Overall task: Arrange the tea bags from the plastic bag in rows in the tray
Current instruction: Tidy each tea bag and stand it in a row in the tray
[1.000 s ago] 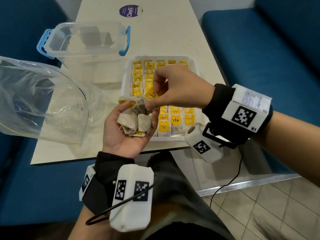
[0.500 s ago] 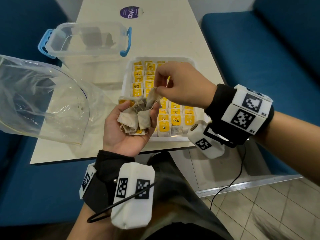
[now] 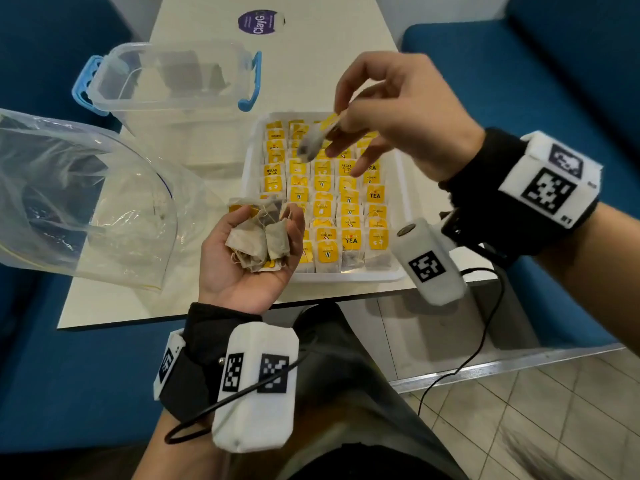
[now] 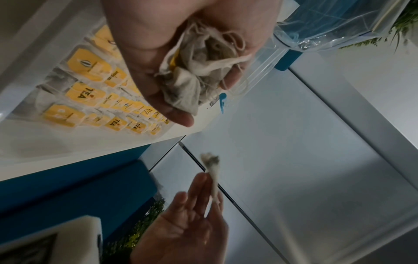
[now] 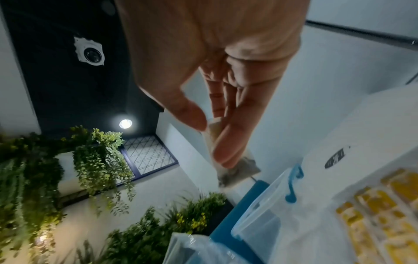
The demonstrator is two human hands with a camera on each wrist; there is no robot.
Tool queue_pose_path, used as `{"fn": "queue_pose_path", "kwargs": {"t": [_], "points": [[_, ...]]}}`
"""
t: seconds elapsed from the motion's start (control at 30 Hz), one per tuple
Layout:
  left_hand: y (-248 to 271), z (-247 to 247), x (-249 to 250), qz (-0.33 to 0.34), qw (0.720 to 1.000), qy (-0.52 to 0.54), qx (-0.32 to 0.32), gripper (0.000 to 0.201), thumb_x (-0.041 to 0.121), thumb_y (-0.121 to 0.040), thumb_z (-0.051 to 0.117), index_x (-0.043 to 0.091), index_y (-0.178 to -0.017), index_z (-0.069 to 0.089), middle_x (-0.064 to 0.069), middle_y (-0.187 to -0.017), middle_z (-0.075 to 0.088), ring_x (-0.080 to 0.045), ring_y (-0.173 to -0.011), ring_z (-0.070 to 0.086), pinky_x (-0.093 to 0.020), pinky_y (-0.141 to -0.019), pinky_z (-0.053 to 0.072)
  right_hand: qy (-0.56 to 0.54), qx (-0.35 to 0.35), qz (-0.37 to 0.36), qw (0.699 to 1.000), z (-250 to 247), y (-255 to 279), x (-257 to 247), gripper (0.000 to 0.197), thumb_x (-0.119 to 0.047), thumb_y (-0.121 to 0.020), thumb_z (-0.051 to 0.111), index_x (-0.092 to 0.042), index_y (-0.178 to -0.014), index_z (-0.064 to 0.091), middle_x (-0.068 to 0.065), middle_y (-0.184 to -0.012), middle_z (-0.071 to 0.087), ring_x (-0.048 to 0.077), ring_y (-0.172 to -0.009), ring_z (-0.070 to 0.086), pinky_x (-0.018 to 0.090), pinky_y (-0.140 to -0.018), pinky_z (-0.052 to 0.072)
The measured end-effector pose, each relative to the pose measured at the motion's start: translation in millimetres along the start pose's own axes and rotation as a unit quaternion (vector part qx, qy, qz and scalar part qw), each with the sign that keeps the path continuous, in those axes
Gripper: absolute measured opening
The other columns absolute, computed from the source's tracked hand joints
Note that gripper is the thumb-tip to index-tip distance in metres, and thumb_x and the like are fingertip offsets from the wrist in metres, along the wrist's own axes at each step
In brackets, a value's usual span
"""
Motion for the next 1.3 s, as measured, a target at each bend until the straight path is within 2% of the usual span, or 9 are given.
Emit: {"fn": "queue_pose_path", "kwargs": {"t": [0.2,0.33,0.47,0.57,0.73,0.9,1.03,1.17,1.3], "points": [[-0.6,-3.4,4.7,0.021,0.999,0.024,0.013,0.030,0.015,-0.065,0.060,-0.004,-0.088,0.068,-0.018,-0.100,0.063,-0.027,-0.081,0.065,-0.029,-0.056,0.056,0.157,0.004,0.013,0.988,-20.6,-7.9,12.6,0.022,-0.009,-0.077,0.073,-0.015,-0.080,0.052,0.007,-0.084,0.062,0.019,-0.065,0.071,0.029,-0.053,0.058],[0.0,-3.4,4.7,0.024,0.999,0.024,0.010,0.030,0.013,-0.064,0.061,-0.004,-0.088,0.068,-0.019,-0.100,0.062,-0.028,-0.083,0.064,-0.030,-0.057,0.056,0.258,-0.064,0.062,0.962,-15.2,-12.6,34.7,0.036,-0.003,-0.077,0.071,-0.009,-0.107,0.051,0.007,-0.088,0.060,0.012,-0.059,0.064,0.029,-0.055,0.058],[0.1,-5.6,4.4,0.031,0.999,0.033,0.018,0.035,0.010,-0.062,0.063,-0.003,-0.094,0.065,-0.021,-0.101,0.062,-0.030,-0.082,0.065,-0.032,-0.054,0.056,0.306,-0.168,0.125,0.929,-3.3,-14.9,53.9,0.017,0.001,-0.083,0.062,-0.008,-0.096,0.056,0.011,-0.087,0.065,0.012,-0.060,0.066,0.021,-0.049,0.056],[0.5,-6.3,4.2,0.044,0.998,0.028,0.027,0.034,0.009,-0.059,0.064,-0.005,-0.090,0.065,-0.021,-0.101,0.063,-0.030,-0.082,0.064,-0.032,-0.053,0.055,0.352,-0.267,0.163,0.882,7.0,-14.0,64.3,0.009,-0.002,-0.088,0.057,-0.010,-0.092,0.056,0.007,-0.081,0.066,0.019,-0.071,0.069,0.027,-0.054,0.057],[1.2,-8.6,6.1,0.047,0.998,0.023,0.033,0.033,0.010,-0.062,0.062,-0.004,-0.092,0.064,-0.019,-0.102,0.062,-0.030,-0.080,0.065,-0.031,-0.054,0.055,0.429,-0.382,0.193,0.795,23.1,-13.0,78.9,0.021,-0.004,-0.092,0.048,-0.017,-0.076,0.044,0.006,-0.079,0.064,0.021,-0.073,0.069,0.023,-0.052,0.053],[1.8,-7.7,5.9,0.049,0.998,0.021,0.035,0.029,0.013,-0.067,0.061,-0.003,-0.091,0.065,-0.018,-0.103,0.062,-0.028,-0.081,0.065,-0.030,-0.055,0.055,0.473,-0.415,0.187,0.754,32.3,-15.0,85.7,0.019,-0.002,-0.092,0.043,-0.015,-0.079,0.042,-0.004,-0.065,0.055,0.008,-0.055,0.058,0.008,-0.032,0.037],[2.3,-8.1,5.6,0.049,0.998,0.016,0.039,0.027,0.016,-0.071,0.058,-0.004,-0.086,0.066,-0.017,-0.101,0.062,-0.027,-0.081,0.065,-0.029,-0.056,0.056,0.487,-0.403,0.188,0.752,37.3,-16.6,90.1,0.020,-0.001,-0.092,0.043,-0.014,-0.077,0.044,-0.004,-0.064,0.052,0.010,-0.055,0.055,0.007,-0.030,0.035],[2.3,-8.1,7.0,0.048,0.998,0.022,0.032,0.031,0.010,-0.061,0.063,-0.006,-0.088,0.065,-0.018,-0.101,0.062,-0.029,-0.079,0.066,-0.031,-0.055,0.056,0.508,-0.369,0.190,0.755,37.7,-17.1,88.9,0.014,-0.004,-0.090,0.049,-0.005,-0.103,0.056,0.000,-0.065,0.053,0.009,-0.053,0.051,0.008,-0.030,0.036],[2.0,-6.2,6.6,0.047,0.998,0.021,0.035,0.031,0.012,-0.064,0.062,-0.006,-0.089,0.065,-0.019,-0.099,0.062,-0.028,-0.079,0.065,-0.030,-0.056,0.056,0.542,-0.345,0.183,0.744,37.5,-16.5,86.5,0.016,-0.010,-0.089,0.056,-0.005,-0.103,0.060,-0.001,-0.065,0.051,0.007,-0.052,0.047,0.009,-0.030,0.034]]}}
Point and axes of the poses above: each hand's wrist, its own y-axis away from the middle knuckle, its own z-axis out of the palm, x = y × z, the point moved 1 cm from there along -y, towards the middle knuckle
